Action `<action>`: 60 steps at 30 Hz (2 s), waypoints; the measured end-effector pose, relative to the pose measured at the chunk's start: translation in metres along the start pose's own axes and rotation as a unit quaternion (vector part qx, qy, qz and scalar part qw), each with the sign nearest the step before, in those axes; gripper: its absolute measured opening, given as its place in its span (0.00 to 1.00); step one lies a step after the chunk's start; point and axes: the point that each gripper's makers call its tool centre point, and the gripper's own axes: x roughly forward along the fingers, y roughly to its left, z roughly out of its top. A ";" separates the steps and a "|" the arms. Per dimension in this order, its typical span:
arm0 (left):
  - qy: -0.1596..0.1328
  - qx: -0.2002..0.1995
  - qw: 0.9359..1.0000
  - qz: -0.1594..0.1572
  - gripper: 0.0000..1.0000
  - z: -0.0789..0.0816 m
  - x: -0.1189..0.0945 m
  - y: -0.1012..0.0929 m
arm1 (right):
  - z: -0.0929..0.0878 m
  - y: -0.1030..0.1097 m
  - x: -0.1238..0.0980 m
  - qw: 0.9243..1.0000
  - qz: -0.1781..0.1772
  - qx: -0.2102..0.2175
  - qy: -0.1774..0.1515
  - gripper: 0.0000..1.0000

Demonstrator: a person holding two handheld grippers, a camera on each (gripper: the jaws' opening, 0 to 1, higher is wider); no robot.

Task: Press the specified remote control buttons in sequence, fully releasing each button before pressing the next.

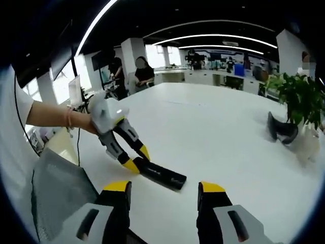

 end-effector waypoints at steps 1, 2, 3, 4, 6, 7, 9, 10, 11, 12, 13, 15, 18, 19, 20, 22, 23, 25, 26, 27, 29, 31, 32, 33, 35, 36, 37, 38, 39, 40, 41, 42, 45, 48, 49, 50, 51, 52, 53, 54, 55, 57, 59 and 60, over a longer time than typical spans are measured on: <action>-0.001 -0.002 1.000 0.000 0.24 0.000 0.000 -0.002 | -0.001 0.002 0.001 1.000 0.004 -0.005 0.004 0.50; -0.001 -0.002 1.000 0.000 0.24 -0.001 -0.001 -0.003 | -0.002 0.003 0.002 1.000 0.006 -0.008 0.007 0.49; -0.002 -0.003 1.000 0.000 0.24 -0.001 -0.001 -0.005 | -0.003 0.005 0.002 1.000 0.008 -0.010 0.010 0.48; -0.002 -0.004 1.000 0.000 0.24 -0.001 -0.001 -0.007 | -0.005 0.007 0.004 1.000 0.012 -0.014 0.015 0.47; -0.003 -0.005 1.000 0.001 0.24 -0.002 -0.001 -0.009 | -0.008 0.010 0.006 0.999 0.018 -0.022 0.024 0.45; -0.003 -0.006 1.000 0.001 0.24 -0.002 -0.002 -0.011 | -0.010 0.012 0.007 0.999 0.021 -0.025 0.028 0.45; -0.003 -0.006 1.000 -0.001 0.24 -0.003 -0.002 -0.015 | -0.013 0.014 0.010 0.999 0.026 -0.032 0.036 0.43; -0.003 -0.006 1.000 -0.002 0.24 -0.003 -0.002 -0.017 | -0.014 0.015 0.011 0.998 0.028 -0.035 0.039 0.43; -0.004 -0.005 1.000 -0.002 0.24 -0.003 -0.002 -0.019 | -0.015 0.016 0.011 0.998 0.030 -0.037 0.042 0.42; -0.004 -0.005 1.000 -0.003 0.24 -0.004 -0.002 -0.022 | -0.016 0.017 0.013 0.998 0.033 -0.041 0.046 0.41; -0.004 -0.005 1.000 -0.003 0.24 -0.004 -0.003 -0.023 | -0.017 0.018 0.013 0.997 0.034 -0.043 0.049 0.41; -0.006 -0.006 1.000 -0.004 0.24 -0.004 -0.003 -0.027 | -0.020 0.020 0.016 0.996 0.039 -0.048 0.057 0.40; -0.009 -0.009 1.000 -0.006 0.24 -0.005 -0.003 -0.032 | -0.023 0.022 0.018 0.995 0.045 -0.056 0.066 0.39; -0.010 -0.010 1.000 -0.006 0.24 -0.005 -0.003 -0.033 | -0.025 0.024 0.019 0.995 0.048 -0.059 0.071 0.39; -0.010 -0.011 1.000 -0.007 0.24 -0.005 -0.003 -0.034 | -0.026 0.024 0.020 0.994 0.050 -0.062 0.073 0.38; -0.011 -0.012 1.000 -0.008 0.24 -0.005 -0.003 -0.038 | -0.030 0.027 0.021 0.993 0.056 -0.068 0.081 0.38; -0.012 -0.012 1.000 -0.009 0.24 -0.006 -0.003 -0.040 | -0.032 0.028 0.021 0.992 0.059 -0.071 0.085 0.38; -0.014 -0.011 1.000 -0.010 0.24 -0.006 -0.003 -0.043 | -0.035 0.030 0.022 0.991 0.062 -0.075 0.090 0.37; -0.015 -0.011 1.000 -0.009 0.24 -0.007 -0.003 -0.045 | -0.037 0.032 0.022 0.990 0.065 -0.077 0.096 0.37; -0.017 -0.012 1.000 -0.008 0.24 -0.007 -0.004 -0.046 | -0.039 0.033 0.023 0.989 0.068 -0.081 0.099 0.37; -0.020 -0.011 1.000 -0.006 0.24 -0.008 -0.004 -0.047 | -0.043 0.036 0.023 0.988 0.073 -0.087 0.107 0.36; -0.022 -0.013 1.000 -0.005 0.24 -0.008 -0.004 -0.049 | -0.048 0.039 0.024 0.986 0.077 -0.094 0.116 0.35; -0.023 -0.013 1.000 -0.006 0.24 -0.008 -0.004 -0.051 | -0.050 0.041 0.025 0.985 0.080 -0.098 0.119 0.35; -0.024 -0.013 1.000 -0.005 0.24 -0.008 -0.004 -0.051 | -0.051 0.042 0.025 0.984 0.082 -0.099 0.121 0.34; -0.027 -0.015 1.000 -0.005 0.24 -0.009 -0.005 -0.053 | -0.054 0.044 0.026 0.983 0.089 -0.099 0.124 0.33; -0.028 -0.015 0.999 -0.005 0.24 -0.009 -0.005 -0.054 | -0.056 0.046 0.027 0.983 0.092 -0.098 0.127 0.32; -0.031 -0.013 0.999 -0.006 0.24 -0.009 -0.005 -0.055 | -0.057 0.047 0.027 0.982 0.094 -0.099 0.129 0.32; -0.032 -0.012 0.999 -0.007 0.24 -0.010 -0.005 -0.056 | -0.058 0.047 0.028 0.981 0.096 -0.101 0.132 0.31; -0.035 -0.008 0.999 -0.008 0.24 -0.009 -0.005 -0.058 | -0.060 0.048 0.028 0.980 0.099 -0.105 0.137 0.30; -0.034 -0.009 0.999 -0.010 0.24 -0.010 -0.005 -0.060 | -0.061 0.049 0.029 0.979 0.101 -0.109 0.140 0.29; -0.034 -0.008 0.999 -0.010 0.24 -0.011 -0.006 -0.061 | -0.063 0.050 0.029 0.978 0.104 -0.113 0.144 0.28; -0.034 -0.007 0.999 -0.011 0.24 -0.011 -0.006 -0.062 | -0.064 0.050 0.029 0.977 0.106 -0.115 0.147 0.27; -0.034 0.005 0.999 -0.014 0.24 -0.012 -0.007 -0.066 | -0.066 0.051 0.031 0.974 0.111 -0.122 0.154 0.25; -0.032 0.016 0.999 -0.019 0.24 -0.013 -0.008 -0.071 | -0.068 0.051 0.032 0.971 0.115 -0.130 0.163 0.23; -0.031 0.019 0.999 -0.022 0.24 -0.014 -0.008 -0.073 | -0.068 0.051 0.032 0.970 0.117 -0.133 0.165 0.22; -0.030 0.021 0.999 -0.024 0.24 -0.015 -0.008 -0.074 | -0.068 0.051 0.033 0.969 0.119 -0.137 0.167 0.21; -0.030 0.024 0.999 -0.027 0.24 -0.016 -0.009 -0.076 | -0.069 0.051 0.033 0.968 0.120 -0.141 0.169 0.20; -0.028 0.026 0.999 -0.028 0.24 -0.017 -0.009 -0.078 | -0.069 0.052 0.033 0.967 0.124 -0.145 0.171 0.19; -0.027 0.027 0.999 -0.029 0.24 -0.018 -0.010 -0.078 | -0.069 0.052 0.033 0.966 0.125 -0.147 0.173 0.17; -0.027 0.028 0.999 -0.030 0.24 -0.019 -0.010 -0.079 | -0.070 0.052 0.033 0.964 0.128 -0.151 0.175 0.16; -0.027 0.030 0.999 -0.031 0.24 -0.019 -0.010 -0.080 | -0.071 0.052 0.033 0.964 0.129 -0.152 0.177 0.15; -0.024 0.030 0.999 -0.031 0.24 -0.020 -0.011 -0.081 | -0.073 0.051 0.033 0.961 0.131 -0.158 0.184 0.13; -0.023 0.031 0.999 -0.030 0.24 -0.020 -0.011 -0.082 | -0.076 0.051 0.033 0.958 0.134 -0.167 0.192 0.11; -0.021 0.031 0.999 -0.030 0.24 -0.021 -0.011 -0.083 | -0.078 0.050 0.033 0.956 0.135 -0.172 0.196 0.11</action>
